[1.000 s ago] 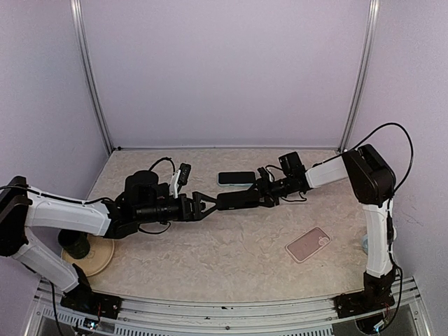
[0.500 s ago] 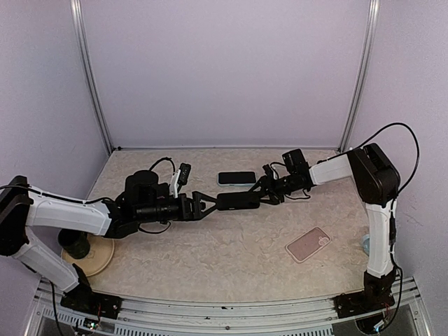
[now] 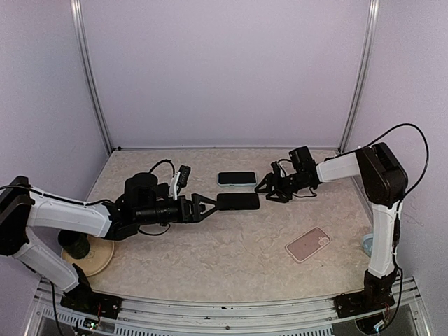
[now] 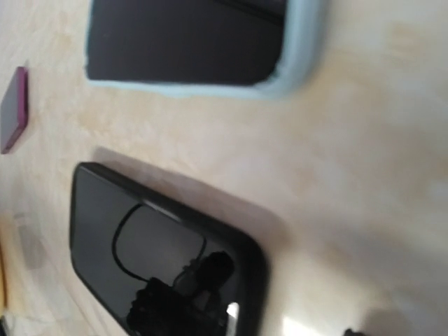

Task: Put the phone into the phone case
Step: Place the phone with the phone case at the center of the board, then pick up the phone case from the center of the board, then place the phone case at the center of the board.

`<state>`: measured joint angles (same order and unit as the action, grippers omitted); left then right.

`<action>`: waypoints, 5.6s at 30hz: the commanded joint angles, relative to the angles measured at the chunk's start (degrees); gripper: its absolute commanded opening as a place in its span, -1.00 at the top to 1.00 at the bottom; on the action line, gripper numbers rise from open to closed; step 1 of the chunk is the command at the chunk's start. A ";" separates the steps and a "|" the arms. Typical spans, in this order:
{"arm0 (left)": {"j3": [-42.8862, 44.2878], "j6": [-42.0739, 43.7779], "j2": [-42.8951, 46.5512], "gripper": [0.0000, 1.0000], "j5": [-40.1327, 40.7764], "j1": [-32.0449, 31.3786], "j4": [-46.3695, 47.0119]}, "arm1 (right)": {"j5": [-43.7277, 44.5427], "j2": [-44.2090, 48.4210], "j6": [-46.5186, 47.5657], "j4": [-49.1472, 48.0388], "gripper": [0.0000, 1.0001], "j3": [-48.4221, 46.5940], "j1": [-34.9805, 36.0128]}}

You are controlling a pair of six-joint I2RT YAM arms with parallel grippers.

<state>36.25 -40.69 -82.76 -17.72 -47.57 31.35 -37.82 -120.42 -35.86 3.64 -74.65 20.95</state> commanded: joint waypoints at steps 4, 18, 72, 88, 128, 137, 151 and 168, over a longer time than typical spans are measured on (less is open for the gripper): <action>-1.59 -0.54 -0.90 -0.98 -1.13 0.25 3.18 | 6.81 7.72 3.51 4.86 -0.52 6.65 -1.65; -1.84 -0.53 -2.31 -0.98 -1.08 -1.97 4.79 | 23.27 27.34 7.81 10.30 -0.59 22.40 -1.96; -0.48 -0.65 -2.81 -0.98 -1.37 -3.23 4.35 | 34.28 44.87 5.93 15.47 0.21 43.84 -4.60; -0.83 -0.89 -2.86 -0.98 -1.31 -3.14 4.85 | 32.02 44.11 6.59 13.44 0.57 44.86 -4.60; 5.33 3.57 7.83 -0.98 18.12 12.82 -20.47 | 37.38 31.59 -12.28 6.65 0.94 31.88 16.97; 5.27 3.74 10.34 -0.98 22.82 23.19 -24.94 | 40.42 26.33 -14.12 7.48 0.84 26.92 20.93; 3.28 0.19 7.61 -0.98 19.23 35.18 -20.07 | 40.33 27.71 -12.04 9.19 0.47 26.40 21.49; 10.19 -4.52 -8.66 -0.98 23.59 36.96 -17.21 | 38.61 33.07 -5.68 9.80 -0.50 28.47 21.49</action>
<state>43.27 -43.81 -89.41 2.44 -11.33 12.51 0.82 -89.73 -43.24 12.58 -47.07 41.78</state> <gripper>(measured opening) 0.988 0.739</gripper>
